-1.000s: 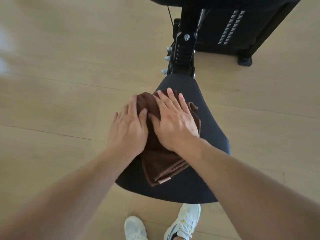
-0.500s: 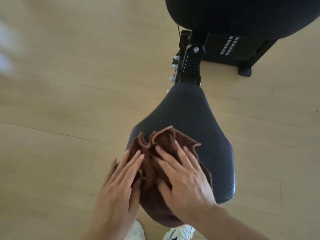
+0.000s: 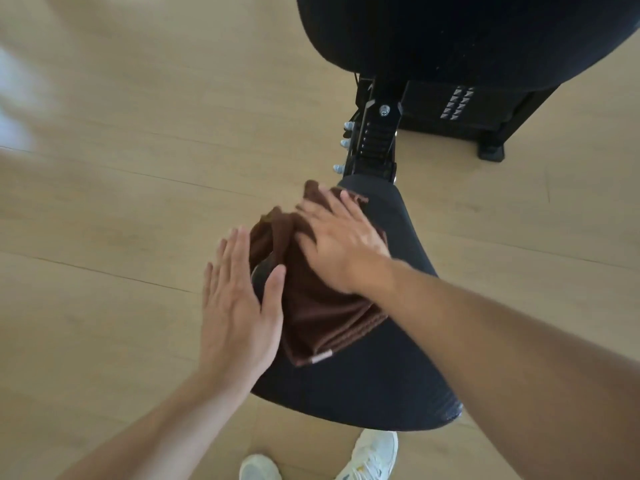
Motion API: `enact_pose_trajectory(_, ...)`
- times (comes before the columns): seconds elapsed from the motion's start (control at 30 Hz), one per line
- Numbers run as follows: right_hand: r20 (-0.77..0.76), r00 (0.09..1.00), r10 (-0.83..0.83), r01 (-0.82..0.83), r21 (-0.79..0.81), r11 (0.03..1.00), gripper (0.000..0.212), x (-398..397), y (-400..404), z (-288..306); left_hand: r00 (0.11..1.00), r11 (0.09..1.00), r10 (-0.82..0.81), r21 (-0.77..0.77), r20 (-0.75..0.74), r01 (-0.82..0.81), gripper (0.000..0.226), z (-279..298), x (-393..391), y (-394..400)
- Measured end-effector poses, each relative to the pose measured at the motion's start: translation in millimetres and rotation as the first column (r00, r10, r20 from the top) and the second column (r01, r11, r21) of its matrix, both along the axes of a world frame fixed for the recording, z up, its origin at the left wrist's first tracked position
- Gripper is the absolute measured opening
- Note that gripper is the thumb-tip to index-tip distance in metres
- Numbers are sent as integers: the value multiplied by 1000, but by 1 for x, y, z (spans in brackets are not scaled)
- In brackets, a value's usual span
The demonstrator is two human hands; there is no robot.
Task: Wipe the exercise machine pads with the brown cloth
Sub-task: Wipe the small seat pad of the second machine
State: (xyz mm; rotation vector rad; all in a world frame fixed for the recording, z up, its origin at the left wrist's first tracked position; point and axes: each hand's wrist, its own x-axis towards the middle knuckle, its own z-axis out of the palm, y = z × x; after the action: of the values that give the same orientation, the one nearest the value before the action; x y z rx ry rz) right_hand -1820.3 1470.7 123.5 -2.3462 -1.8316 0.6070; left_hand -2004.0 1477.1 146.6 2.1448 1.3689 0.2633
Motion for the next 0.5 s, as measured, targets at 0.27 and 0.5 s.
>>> enact_pose_trajectory(0.27,-66,947,-314,319,101,942,56,46,-31,-9,970,976,-168,109,-173,189,66,-20,9,-9)
enact_pose_trajectory(0.5,-123,916,-382,395,111,912,66,-33,-132,16,977,975,-154,139,-147,175,55,-21,8,-11)
